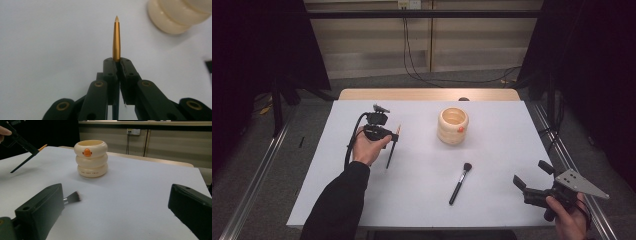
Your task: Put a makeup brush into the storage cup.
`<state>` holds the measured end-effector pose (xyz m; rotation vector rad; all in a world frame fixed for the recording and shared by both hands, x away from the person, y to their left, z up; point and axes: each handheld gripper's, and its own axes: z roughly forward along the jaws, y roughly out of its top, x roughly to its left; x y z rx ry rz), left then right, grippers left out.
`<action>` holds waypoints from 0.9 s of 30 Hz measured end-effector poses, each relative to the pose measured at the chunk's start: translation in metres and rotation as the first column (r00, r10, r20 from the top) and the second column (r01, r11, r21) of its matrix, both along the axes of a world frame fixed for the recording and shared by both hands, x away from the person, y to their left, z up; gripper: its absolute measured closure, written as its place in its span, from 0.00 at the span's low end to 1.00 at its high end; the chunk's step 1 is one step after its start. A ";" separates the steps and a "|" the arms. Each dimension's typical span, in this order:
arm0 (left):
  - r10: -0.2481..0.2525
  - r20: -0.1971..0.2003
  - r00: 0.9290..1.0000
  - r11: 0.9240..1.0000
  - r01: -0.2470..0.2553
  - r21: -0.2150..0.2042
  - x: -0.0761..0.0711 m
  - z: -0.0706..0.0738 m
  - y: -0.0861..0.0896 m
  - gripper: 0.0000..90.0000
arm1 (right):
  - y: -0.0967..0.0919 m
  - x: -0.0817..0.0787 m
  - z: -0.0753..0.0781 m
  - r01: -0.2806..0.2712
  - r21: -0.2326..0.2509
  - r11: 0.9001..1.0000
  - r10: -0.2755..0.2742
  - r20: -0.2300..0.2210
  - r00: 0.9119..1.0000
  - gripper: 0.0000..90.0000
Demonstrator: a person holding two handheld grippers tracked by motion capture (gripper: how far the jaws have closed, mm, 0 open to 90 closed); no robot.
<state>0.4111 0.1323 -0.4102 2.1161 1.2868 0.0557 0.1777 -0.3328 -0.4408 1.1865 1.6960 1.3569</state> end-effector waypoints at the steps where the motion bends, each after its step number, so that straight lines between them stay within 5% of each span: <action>1: 0.001 0.018 1.000 1.000 -0.001 0.000 -0.002 0.002 0.000 0.93 | 0.000 0.000 0.000 0.003 -0.001 1.000 -0.003 0.002 1.000 0.00; 7: 0.032 0.088 0.996 0.998 -0.028 -0.048 -0.009 0.007 0.003 0.93 | 0.000 0.000 0.000 0.000 0.000 1.000 0.000 0.002 1.000 0.00; 11: 0.034 0.180 0.983 0.998 -0.024 -0.059 -0.016 0.011 0.006 0.93 | 0.000 0.000 0.000 0.002 0.001 1.000 -0.002 0.002 1.000 0.00; 18: 0.030 0.252 0.967 0.990 0.006 -0.142 -0.027 0.017 0.009 0.93 | 0.000 0.000 0.000 -0.001 0.002 1.000 0.001 0.003 1.000 0.00; 23: 0.033 0.334 0.942 0.983 0.031 -0.182 -0.038 0.022 0.011 0.93 | 0.000 0.000 0.000 0.001 0.004 1.000 -0.001 0.004 1.000 0.00; 27: 0.055 0.404 0.913 0.973 0.041 -0.225 -0.048 0.026 0.013 0.93 | 0.001 0.000 0.000 0.003 0.009 1.000 -0.003 0.003 1.000 0.00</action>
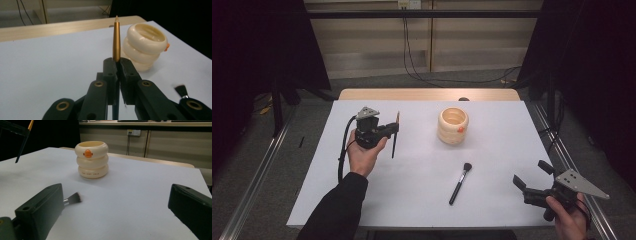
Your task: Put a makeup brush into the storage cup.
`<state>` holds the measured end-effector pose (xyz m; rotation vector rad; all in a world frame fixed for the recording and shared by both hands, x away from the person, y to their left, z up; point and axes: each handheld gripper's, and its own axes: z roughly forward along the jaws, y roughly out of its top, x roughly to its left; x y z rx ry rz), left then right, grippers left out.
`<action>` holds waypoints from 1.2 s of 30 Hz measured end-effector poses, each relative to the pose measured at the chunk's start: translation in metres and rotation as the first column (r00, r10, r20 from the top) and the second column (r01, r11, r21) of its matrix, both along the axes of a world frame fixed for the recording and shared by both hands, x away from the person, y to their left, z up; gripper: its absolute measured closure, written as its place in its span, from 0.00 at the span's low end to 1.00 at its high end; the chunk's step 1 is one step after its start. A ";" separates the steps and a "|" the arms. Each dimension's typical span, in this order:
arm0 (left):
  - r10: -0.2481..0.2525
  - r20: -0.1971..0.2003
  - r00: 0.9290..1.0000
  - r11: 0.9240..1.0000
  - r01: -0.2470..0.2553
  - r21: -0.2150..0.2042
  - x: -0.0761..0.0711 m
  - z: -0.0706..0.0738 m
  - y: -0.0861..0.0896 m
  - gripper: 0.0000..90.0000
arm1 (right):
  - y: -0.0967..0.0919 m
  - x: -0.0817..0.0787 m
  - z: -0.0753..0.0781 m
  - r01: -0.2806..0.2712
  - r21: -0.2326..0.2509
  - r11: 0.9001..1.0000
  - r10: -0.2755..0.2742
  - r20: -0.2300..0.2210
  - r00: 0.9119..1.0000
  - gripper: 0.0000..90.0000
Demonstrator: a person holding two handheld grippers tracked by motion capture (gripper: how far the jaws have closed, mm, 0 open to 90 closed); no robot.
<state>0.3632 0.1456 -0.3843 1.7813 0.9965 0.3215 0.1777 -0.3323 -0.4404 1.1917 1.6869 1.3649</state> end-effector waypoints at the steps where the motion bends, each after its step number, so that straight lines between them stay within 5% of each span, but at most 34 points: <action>1: 0.004 0.010 1.000 1.000 -0.003 -0.009 -0.002 0.001 0.001 0.93 | 0.000 0.000 0.000 -0.001 0.001 1.000 0.001 0.001 1.000 0.00; 15: -0.001 0.117 0.993 0.993 0.014 -0.116 -0.034 0.009 0.011 0.93 | 0.001 0.000 0.000 -0.012 -0.002 1.000 0.012 -0.001 1.000 0.00; 29: -0.049 0.142 0.989 0.988 0.069 -0.137 -0.047 0.010 0.007 0.93 | 0.001 0.000 0.001 -0.022 0.010 1.000 0.022 0.010 1.000 0.00; 36: -0.087 0.133 0.987 0.984 0.106 -0.142 -0.054 0.013 -0.003 0.93 | 0.007 0.005 0.001 -0.111 -0.009 0.994 0.111 -0.012 0.994 0.00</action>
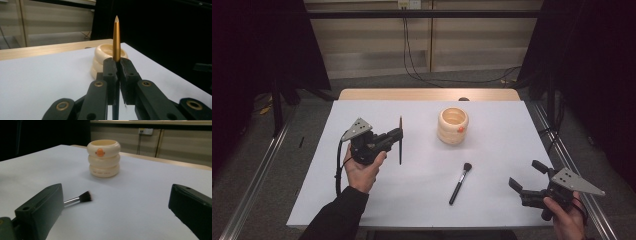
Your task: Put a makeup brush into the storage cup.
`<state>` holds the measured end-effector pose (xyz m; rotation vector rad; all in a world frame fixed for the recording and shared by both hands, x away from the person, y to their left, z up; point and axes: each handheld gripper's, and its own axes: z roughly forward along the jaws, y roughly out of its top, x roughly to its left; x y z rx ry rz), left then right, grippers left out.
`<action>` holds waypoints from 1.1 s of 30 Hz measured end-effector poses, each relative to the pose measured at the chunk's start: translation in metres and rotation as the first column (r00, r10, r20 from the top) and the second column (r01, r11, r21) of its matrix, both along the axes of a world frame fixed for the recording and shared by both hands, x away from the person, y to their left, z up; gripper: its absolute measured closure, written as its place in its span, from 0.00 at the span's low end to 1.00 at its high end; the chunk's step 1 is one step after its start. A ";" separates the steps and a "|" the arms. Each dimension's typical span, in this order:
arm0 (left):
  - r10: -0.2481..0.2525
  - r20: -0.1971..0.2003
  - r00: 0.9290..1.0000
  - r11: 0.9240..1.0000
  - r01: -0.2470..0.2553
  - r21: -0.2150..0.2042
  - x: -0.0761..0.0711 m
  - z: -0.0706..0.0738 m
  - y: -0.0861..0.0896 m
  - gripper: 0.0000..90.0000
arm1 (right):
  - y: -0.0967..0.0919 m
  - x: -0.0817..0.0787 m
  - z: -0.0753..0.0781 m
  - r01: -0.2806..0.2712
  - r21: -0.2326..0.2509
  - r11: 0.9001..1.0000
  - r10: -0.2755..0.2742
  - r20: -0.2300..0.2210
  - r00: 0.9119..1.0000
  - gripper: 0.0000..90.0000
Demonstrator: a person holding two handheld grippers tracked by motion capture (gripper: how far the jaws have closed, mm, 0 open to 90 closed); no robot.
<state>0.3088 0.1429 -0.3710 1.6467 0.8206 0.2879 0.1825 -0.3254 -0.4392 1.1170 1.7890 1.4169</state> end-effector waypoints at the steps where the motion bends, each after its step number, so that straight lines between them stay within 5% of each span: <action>1: -0.019 0.003 1.000 1.000 0.019 -0.009 -0.001 0.000 -0.002 0.93 | 0.001 0.001 0.000 -0.020 -0.001 1.000 0.020 -0.004 1.000 0.00; 8: -0.046 0.017 0.999 0.999 0.046 -0.002 -0.006 0.003 -0.009 0.93 | 0.010 0.007 0.008 -0.104 0.021 0.994 0.103 0.007 0.995 0.00; 20: -0.099 0.034 0.994 0.995 0.100 0.000 -0.012 0.004 -0.020 0.93 | 0.029 0.025 0.019 -0.159 0.062 0.985 0.156 0.051 0.986 0.04; 27: -0.146 0.036 0.989 0.989 0.147 -0.027 -0.019 0.006 -0.028 0.93 | 0.046 0.030 0.024 -0.231 0.079 0.970 0.226 0.073 0.971 0.06; 33: -0.170 0.031 0.985 0.985 0.170 -0.024 -0.024 0.006 -0.036 0.93 | 0.051 0.036 0.029 -0.244 0.131 0.961 0.238 0.057 0.970 0.06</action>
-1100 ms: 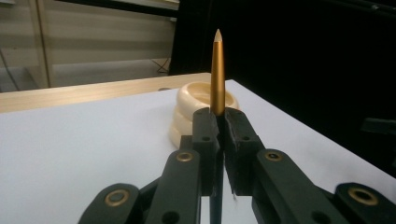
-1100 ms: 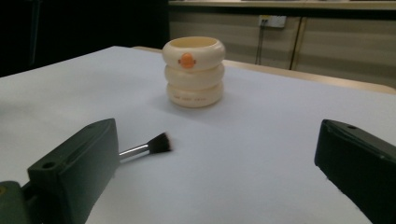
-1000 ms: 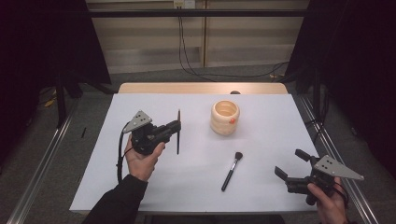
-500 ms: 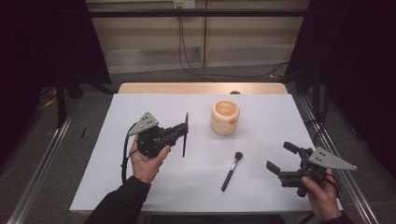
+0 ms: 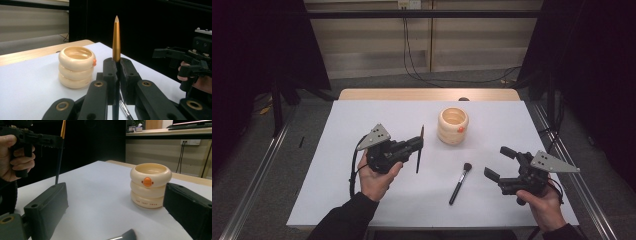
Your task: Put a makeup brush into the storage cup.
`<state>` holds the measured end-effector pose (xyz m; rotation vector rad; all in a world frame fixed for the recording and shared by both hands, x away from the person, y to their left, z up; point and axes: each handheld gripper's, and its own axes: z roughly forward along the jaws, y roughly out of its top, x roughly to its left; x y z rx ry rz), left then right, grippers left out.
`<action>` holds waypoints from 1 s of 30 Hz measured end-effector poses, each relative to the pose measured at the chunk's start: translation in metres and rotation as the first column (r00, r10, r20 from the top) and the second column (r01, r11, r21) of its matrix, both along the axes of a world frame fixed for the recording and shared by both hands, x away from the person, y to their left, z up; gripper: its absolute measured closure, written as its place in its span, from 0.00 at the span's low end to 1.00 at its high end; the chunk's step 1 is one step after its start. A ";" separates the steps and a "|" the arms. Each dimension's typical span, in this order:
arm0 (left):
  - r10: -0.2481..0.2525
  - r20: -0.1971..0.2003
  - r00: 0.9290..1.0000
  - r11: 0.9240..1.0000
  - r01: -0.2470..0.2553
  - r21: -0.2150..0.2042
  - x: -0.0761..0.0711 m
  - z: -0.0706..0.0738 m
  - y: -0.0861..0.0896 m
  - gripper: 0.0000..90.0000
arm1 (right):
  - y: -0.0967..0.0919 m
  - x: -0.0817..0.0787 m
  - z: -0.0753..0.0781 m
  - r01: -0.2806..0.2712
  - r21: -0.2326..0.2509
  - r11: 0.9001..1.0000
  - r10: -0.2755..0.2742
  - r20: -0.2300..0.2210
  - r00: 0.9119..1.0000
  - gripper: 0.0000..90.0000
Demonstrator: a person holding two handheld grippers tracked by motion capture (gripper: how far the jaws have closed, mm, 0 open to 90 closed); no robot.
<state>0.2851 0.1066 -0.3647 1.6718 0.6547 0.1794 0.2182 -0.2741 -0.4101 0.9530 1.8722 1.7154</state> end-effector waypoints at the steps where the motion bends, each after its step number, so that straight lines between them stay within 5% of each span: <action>1: -0.005 0.003 1.000 1.000 0.005 0.004 0.000 0.000 -0.001 0.93 | 0.001 0.001 0.001 -0.013 0.007 1.000 0.013 -0.004 1.000 0.06; 12: -0.032 0.001 0.999 0.999 0.032 -0.004 -0.006 -0.002 -0.012 0.93 | 0.018 0.013 0.024 -0.130 0.005 0.992 0.130 0.029 0.991 0.20; 30: -0.042 0.014 0.999 0.999 0.041 0.029 -0.012 -0.005 -0.022 0.93 | 0.072 0.049 0.049 -0.317 -0.019 0.948 0.317 0.034 0.948 0.50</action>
